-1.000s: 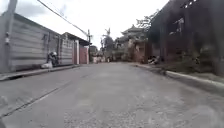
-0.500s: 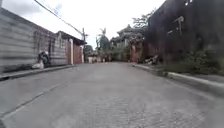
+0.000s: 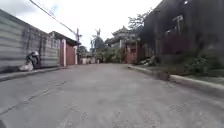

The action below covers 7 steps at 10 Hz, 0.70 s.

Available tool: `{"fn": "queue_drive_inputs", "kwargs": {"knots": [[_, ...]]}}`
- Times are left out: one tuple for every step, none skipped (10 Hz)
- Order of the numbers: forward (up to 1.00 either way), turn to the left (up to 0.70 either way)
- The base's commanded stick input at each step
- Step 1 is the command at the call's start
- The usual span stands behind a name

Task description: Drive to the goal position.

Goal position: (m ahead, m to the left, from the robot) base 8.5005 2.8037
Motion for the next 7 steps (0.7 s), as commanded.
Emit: {"fn": "queue_drive_inputs", "kwargs": {"knots": [[1.0,0.19],[1.0,0.19],[1.0,0.19],[1.0,0.19],[1.0,0.19],[1.0,0.19],[1.0,-0.12]]}}
